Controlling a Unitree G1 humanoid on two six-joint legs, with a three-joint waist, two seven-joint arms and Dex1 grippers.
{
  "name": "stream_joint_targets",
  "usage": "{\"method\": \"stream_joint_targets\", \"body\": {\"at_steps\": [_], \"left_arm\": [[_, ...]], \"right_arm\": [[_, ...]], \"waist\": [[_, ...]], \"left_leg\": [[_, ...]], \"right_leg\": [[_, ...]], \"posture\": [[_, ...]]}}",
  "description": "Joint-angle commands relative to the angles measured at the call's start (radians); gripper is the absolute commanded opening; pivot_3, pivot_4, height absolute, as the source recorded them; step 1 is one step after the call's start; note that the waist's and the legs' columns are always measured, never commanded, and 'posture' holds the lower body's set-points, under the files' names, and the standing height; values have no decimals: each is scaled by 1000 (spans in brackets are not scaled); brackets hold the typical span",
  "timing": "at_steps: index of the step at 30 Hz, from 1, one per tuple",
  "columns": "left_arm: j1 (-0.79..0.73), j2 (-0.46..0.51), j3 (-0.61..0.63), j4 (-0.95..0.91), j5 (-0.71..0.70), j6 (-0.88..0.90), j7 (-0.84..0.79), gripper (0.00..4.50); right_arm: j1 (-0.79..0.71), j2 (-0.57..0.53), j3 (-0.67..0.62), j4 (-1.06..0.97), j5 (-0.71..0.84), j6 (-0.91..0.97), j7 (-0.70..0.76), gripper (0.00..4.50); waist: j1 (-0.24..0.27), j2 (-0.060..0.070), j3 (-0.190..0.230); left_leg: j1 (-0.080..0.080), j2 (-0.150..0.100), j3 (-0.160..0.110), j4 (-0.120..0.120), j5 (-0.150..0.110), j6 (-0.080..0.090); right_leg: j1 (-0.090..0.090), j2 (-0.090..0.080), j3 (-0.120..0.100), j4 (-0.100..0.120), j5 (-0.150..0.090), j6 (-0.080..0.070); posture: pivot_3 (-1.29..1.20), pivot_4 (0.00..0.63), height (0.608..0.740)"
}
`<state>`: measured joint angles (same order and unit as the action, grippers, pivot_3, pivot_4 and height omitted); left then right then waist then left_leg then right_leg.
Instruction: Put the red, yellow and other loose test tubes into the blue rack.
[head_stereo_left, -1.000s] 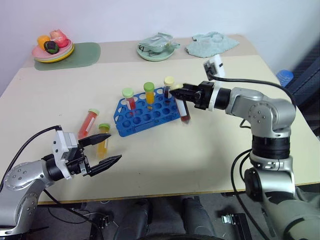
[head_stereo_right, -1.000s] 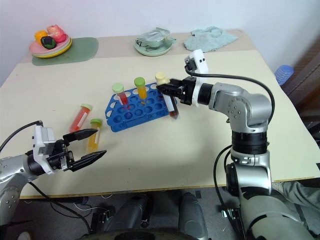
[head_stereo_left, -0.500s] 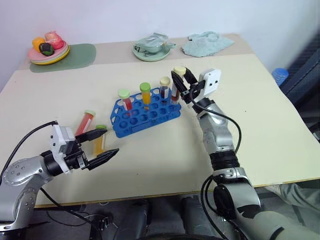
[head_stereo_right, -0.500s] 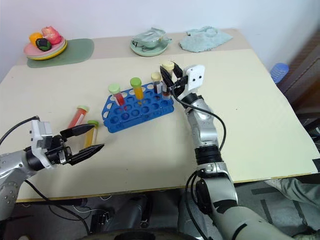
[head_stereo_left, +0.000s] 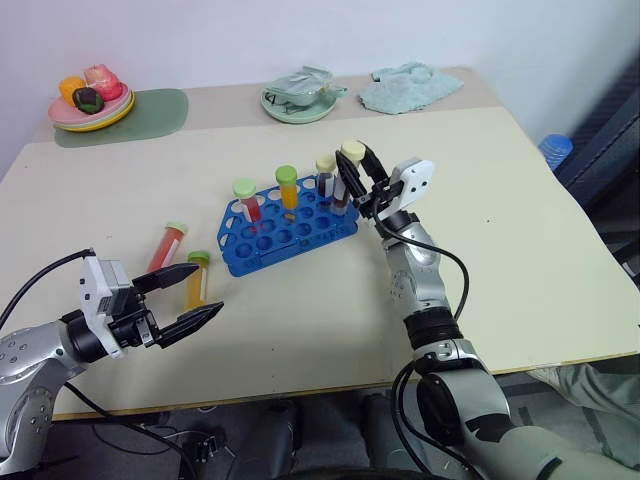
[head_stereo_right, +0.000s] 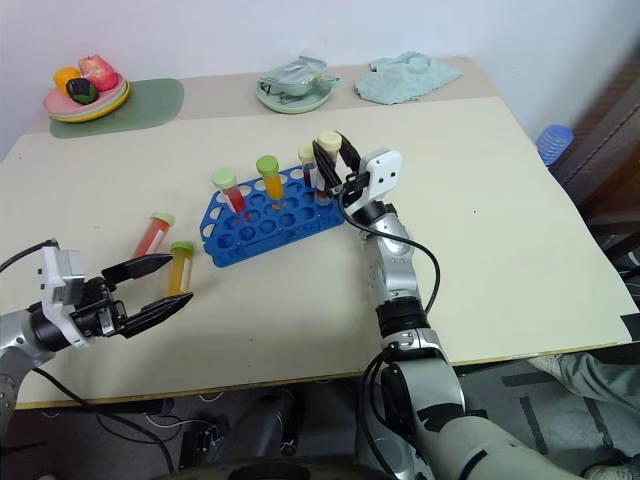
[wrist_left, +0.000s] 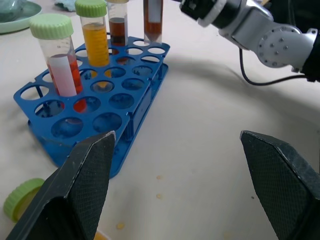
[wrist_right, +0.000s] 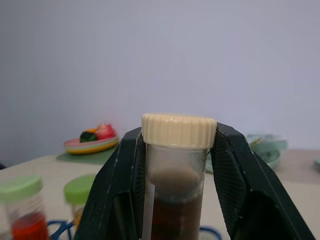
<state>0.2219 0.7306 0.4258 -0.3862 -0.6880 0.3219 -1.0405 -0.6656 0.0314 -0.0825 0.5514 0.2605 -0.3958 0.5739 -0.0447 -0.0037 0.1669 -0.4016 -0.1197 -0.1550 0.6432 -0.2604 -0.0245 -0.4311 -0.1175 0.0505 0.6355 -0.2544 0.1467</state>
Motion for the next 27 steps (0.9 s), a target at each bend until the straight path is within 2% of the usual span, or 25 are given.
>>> {"method": "stream_joint_targets", "body": {"at_steps": [1, 15, 27], "left_arm": [[-6, 6, 31, -19, -14, -15, -1, 4122], [-23, 6, 18, -27, -14, -6, 4, 4122], [-31, 4, 8, -58, -21, 14, 34, 4122]], "right_arm": [[6, 14, 25, -66, 22, 12, 23, 1470], [-11, -40, 3, 8, 7, -11, 22, 1470], [-7, -37, 14, 105, -30, -109, 10, 1470]], "waist": [[-1, 0, 0], [-1, 0, 0], [0, 0, 0]], "left_leg": [[0, 0, 0, 0, 0, 0], [11, 2, 6, -7, 0, 0], [11, 4, 10, -10, 0, 0]], "right_leg": [[0, 0, 0, 0, 0, 0], [4, 0, 1, 0, 0, 0], [3, 0, 1, -1, 1, -2]], "posture": [[0, 150, 740], [0, 150, 740], [0, 150, 740]]}}
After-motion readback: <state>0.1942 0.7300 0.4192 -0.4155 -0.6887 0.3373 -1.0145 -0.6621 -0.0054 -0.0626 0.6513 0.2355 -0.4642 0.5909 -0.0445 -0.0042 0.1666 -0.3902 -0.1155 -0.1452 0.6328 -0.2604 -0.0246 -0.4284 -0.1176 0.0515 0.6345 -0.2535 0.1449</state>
